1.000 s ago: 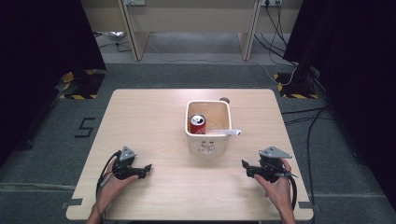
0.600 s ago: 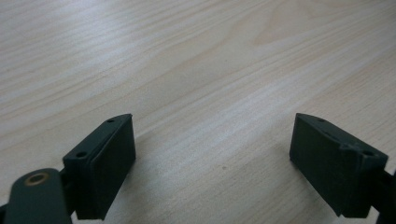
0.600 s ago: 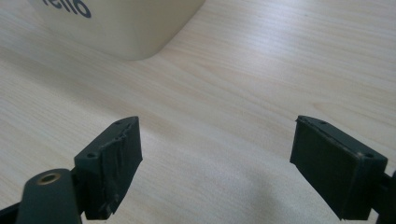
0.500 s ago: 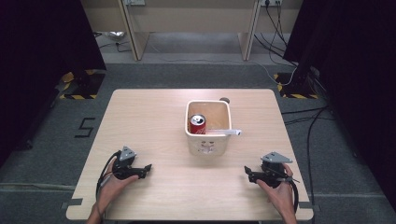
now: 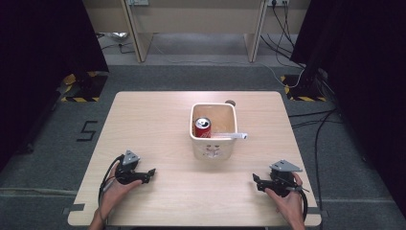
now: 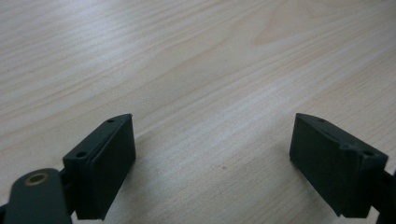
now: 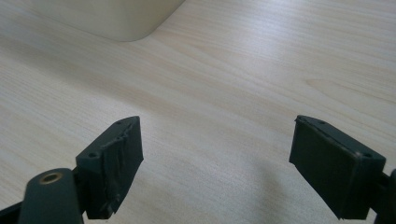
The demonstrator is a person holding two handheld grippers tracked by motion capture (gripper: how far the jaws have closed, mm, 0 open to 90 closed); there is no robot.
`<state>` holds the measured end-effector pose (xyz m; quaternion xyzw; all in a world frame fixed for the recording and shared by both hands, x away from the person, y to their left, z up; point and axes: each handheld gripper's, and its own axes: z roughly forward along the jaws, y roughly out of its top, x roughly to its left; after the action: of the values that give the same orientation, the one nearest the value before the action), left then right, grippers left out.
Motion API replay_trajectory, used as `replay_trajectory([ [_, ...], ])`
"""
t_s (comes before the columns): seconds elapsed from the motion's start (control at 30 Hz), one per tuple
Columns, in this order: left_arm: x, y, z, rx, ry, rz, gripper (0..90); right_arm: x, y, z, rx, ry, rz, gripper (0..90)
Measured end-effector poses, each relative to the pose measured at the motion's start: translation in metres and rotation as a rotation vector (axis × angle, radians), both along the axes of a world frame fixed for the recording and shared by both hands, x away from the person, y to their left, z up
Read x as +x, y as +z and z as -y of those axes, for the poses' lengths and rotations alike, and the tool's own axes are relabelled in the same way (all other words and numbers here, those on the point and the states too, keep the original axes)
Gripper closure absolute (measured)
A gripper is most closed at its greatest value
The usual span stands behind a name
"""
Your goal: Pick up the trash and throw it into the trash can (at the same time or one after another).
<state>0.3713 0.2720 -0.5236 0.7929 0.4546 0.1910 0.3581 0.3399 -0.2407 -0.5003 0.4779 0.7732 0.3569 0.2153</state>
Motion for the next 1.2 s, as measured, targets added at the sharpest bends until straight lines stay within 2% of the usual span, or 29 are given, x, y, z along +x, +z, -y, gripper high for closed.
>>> replay_trajectory([
  [0.63, 0.000, 0.000, 0.000, 0.000, 0.000, 0.000, 13.5, -0.007, -0.015, 0.002, -0.021, 0.000, -0.037, 16.8],
  [1.2, 0.000, 0.000, 0.000, 0.000, 0.000, 0.000, 13.5, -0.008, -0.016, 0.002, -0.042, 0.001, -0.040, 14.3],
])
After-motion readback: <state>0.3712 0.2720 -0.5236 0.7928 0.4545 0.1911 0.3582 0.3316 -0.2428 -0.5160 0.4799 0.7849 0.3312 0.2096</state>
